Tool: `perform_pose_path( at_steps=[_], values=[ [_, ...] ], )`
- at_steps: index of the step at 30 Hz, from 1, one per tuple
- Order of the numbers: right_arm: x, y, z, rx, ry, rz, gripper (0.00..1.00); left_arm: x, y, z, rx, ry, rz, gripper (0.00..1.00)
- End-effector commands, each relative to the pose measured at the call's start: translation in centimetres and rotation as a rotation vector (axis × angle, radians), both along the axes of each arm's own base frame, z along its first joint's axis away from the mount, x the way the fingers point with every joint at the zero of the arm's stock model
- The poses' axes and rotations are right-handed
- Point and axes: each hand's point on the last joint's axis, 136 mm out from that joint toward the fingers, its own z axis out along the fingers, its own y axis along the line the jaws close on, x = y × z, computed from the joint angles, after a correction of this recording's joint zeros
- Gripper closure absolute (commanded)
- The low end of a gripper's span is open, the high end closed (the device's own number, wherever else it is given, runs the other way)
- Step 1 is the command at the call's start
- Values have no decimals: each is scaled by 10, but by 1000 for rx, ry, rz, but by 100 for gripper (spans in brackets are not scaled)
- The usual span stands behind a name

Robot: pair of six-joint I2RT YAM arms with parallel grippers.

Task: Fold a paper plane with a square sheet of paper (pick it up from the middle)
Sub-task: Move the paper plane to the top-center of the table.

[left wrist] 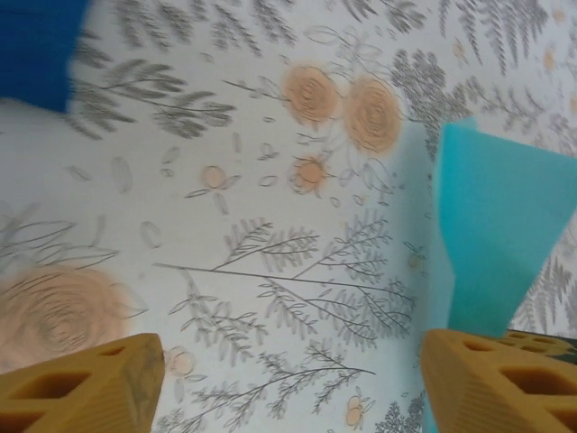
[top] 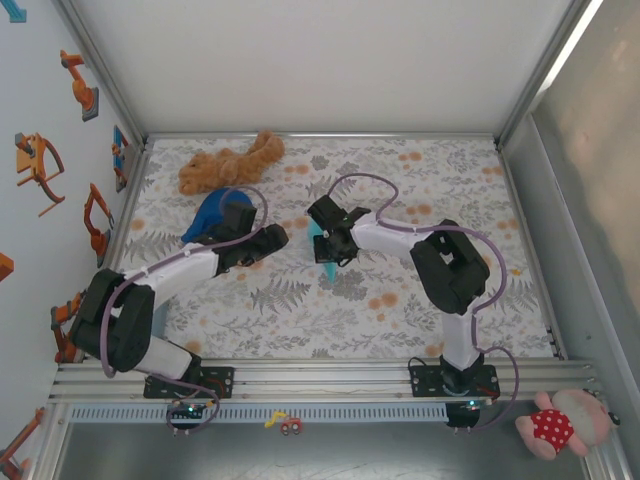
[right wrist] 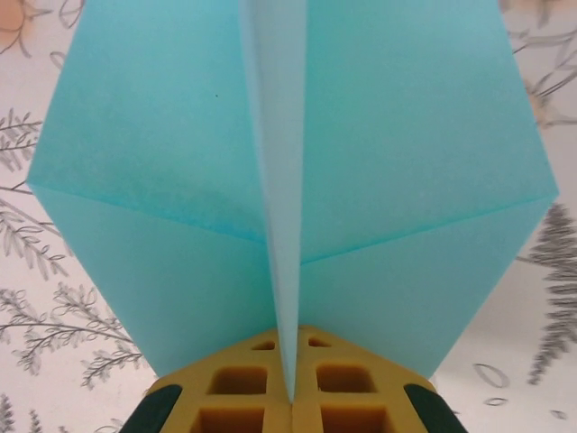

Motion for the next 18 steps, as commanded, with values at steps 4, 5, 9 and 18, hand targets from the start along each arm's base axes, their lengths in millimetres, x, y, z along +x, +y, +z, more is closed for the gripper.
perform_pose_path(
  at_steps=[4, 5, 9, 18],
  values=[
    [46, -36, 34, -70, -111, -39, 100, -11, 55, 13, 204, -39, 104, 7],
    [54, -38, 34, -68, -109, -32, 100, -12, 61, 15, 219, -44, 116, 4],
    [85, -50, 35, -61, -91, -34, 100, -17, 78, 20, 250, -56, 150, 1],
    [137, -74, 29, -109, -85, -36, 100, -23, 85, 16, 256, -42, 159, 1]
  ],
)
